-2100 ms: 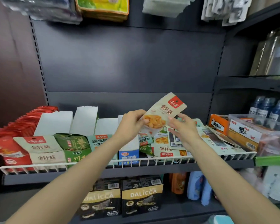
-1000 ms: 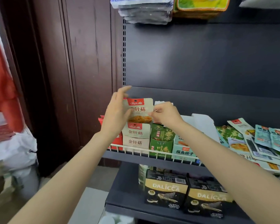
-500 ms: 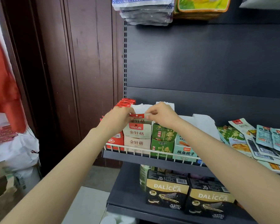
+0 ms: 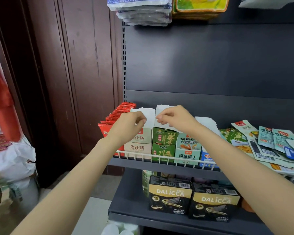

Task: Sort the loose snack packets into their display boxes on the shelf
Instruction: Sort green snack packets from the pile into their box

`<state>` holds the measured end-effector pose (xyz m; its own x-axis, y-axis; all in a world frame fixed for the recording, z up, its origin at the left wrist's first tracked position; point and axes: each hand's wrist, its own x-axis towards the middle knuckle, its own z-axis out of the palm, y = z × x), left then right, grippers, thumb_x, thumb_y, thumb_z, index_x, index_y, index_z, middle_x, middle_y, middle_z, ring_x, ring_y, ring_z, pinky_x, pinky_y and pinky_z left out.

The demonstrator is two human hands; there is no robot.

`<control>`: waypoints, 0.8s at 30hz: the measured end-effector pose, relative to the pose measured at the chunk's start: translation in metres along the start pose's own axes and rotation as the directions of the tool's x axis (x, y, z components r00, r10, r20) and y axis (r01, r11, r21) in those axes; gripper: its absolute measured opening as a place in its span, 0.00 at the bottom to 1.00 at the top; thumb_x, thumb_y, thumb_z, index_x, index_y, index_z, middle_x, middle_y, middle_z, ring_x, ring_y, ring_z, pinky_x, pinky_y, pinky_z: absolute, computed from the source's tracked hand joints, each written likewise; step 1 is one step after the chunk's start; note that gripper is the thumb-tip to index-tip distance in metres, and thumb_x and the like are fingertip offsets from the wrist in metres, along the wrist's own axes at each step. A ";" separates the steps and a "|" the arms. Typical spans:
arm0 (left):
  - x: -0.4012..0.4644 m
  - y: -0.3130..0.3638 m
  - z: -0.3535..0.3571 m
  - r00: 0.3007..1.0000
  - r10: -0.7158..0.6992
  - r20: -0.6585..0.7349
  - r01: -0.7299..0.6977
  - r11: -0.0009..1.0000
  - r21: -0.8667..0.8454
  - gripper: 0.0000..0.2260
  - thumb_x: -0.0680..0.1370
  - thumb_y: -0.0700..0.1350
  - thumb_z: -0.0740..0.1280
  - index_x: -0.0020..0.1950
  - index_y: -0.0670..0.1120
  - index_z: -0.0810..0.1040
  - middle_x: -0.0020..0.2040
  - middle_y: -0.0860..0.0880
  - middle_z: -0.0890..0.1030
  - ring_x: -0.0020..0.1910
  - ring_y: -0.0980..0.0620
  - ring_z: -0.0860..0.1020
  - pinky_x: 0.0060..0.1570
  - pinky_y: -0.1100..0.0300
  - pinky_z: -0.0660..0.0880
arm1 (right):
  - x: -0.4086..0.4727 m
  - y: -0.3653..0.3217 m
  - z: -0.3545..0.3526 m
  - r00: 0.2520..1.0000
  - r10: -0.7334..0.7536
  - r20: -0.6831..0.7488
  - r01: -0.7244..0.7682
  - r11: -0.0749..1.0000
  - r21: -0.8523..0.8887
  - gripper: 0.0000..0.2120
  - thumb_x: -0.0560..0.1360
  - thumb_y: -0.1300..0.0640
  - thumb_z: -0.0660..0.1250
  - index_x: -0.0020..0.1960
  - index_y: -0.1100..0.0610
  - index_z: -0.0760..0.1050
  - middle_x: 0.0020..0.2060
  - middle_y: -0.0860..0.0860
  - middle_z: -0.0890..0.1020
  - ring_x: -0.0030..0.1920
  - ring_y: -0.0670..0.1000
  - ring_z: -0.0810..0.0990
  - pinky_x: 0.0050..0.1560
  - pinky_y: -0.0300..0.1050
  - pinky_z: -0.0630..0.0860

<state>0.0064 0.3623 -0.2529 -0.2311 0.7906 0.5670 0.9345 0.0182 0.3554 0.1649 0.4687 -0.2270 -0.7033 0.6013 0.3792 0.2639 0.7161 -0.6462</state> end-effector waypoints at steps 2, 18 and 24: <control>0.000 0.022 0.010 0.999 0.021 -0.047 -0.023 0.999 -0.039 0.09 0.79 0.43 0.61 0.55 0.46 0.79 0.48 0.53 0.81 0.47 0.56 0.78 0.50 0.57 0.75 | -0.014 0.010 -0.014 0.993 -0.002 -0.119 0.007 0.999 0.046 0.07 0.75 0.56 0.65 0.47 0.52 0.82 0.42 0.49 0.85 0.46 0.46 0.82 0.50 0.43 0.76; 0.040 0.238 0.194 0.912 0.135 0.388 -0.090 0.987 -0.131 0.11 0.78 0.37 0.59 0.59 0.35 0.72 0.55 0.38 0.75 0.55 0.40 0.74 0.47 0.55 0.70 | -0.118 0.213 -0.141 0.824 0.469 -0.319 -0.548 0.802 -0.236 0.12 0.76 0.59 0.63 0.58 0.55 0.76 0.57 0.54 0.79 0.59 0.56 0.76 0.51 0.44 0.69; 0.051 0.251 0.248 0.789 -0.026 0.614 -0.107 0.978 0.179 0.13 0.82 0.46 0.58 0.55 0.37 0.75 0.54 0.40 0.77 0.54 0.42 0.76 0.42 0.57 0.69 | -0.137 0.231 -0.158 0.833 0.543 -0.108 -0.532 0.732 -0.425 0.21 0.76 0.56 0.64 0.68 0.59 0.70 0.67 0.55 0.73 0.65 0.54 0.72 0.60 0.44 0.68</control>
<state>0.2963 0.5587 -0.3189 -0.0406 0.9990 -0.0182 0.9872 0.0430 0.1539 0.4263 0.6073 -0.3236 -0.3709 0.9280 0.0367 0.8482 0.3546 -0.3934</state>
